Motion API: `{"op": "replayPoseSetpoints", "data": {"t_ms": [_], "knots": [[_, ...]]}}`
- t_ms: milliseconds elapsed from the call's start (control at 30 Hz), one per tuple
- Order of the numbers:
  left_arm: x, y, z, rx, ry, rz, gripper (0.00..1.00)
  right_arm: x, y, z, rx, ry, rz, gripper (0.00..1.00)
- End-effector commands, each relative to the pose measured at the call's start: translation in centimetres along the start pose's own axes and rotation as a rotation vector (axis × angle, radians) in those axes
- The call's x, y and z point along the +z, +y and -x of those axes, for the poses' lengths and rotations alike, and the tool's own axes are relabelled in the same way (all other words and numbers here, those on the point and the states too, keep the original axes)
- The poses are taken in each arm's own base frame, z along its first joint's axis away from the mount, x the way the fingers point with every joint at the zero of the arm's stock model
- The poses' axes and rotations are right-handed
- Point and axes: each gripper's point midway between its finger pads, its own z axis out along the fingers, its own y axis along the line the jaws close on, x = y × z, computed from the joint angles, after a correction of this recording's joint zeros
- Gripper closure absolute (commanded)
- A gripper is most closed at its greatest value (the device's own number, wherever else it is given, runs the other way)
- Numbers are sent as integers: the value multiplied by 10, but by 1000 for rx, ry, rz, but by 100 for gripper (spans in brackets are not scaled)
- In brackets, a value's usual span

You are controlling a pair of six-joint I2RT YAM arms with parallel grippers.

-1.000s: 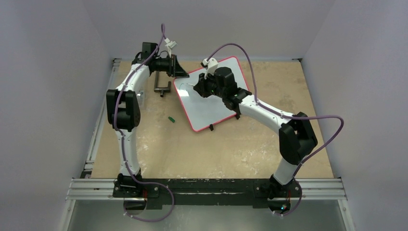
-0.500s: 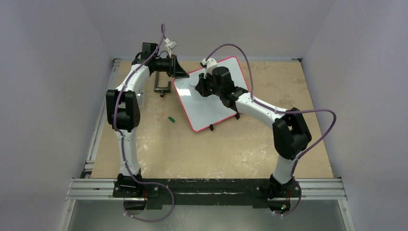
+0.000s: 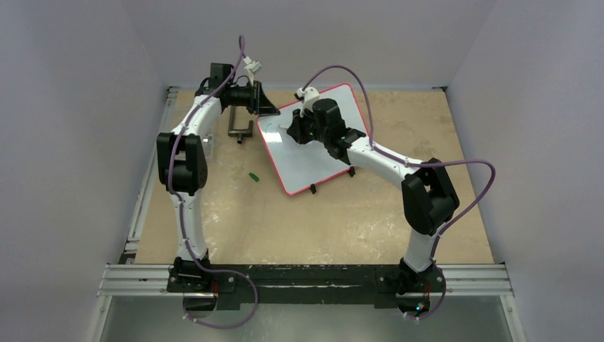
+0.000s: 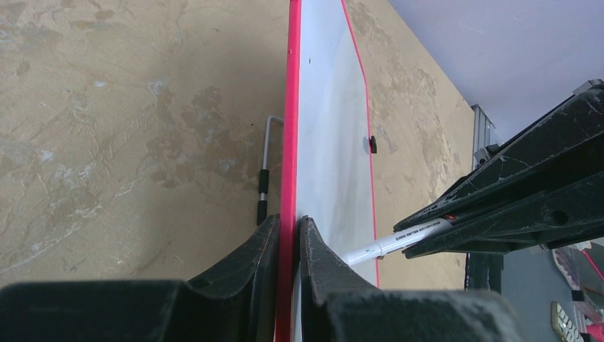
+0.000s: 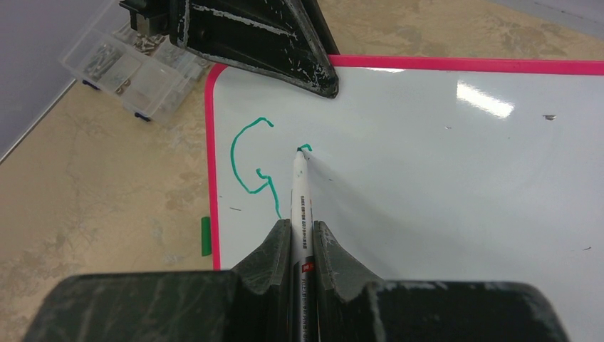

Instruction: Write a sentence on the whiteboard

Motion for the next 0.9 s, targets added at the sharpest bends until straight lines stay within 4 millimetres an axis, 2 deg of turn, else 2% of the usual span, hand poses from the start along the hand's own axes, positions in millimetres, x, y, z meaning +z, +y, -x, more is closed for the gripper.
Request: {"op": "replayPoseSetpoints", "data": {"t_ms": [0,233,400,667,867], "knots": [[1,-15,8,97,-5,-9,100,-3,2,-8,-8,16,22,100],[0,-14,8,100,-6,-4,100,-12,-1,-24,-4,49,11,100],[1,-15,8,101,-5,-4,100,-17,-10,-25,-4,54,-39,100],[1,-15,8,104,-4,-1,100,-17,-27,-9,10,31,-107,100],[1,-14,6,102,-2,-1,100,-9,-28,7,11,11,-109,100]]}}
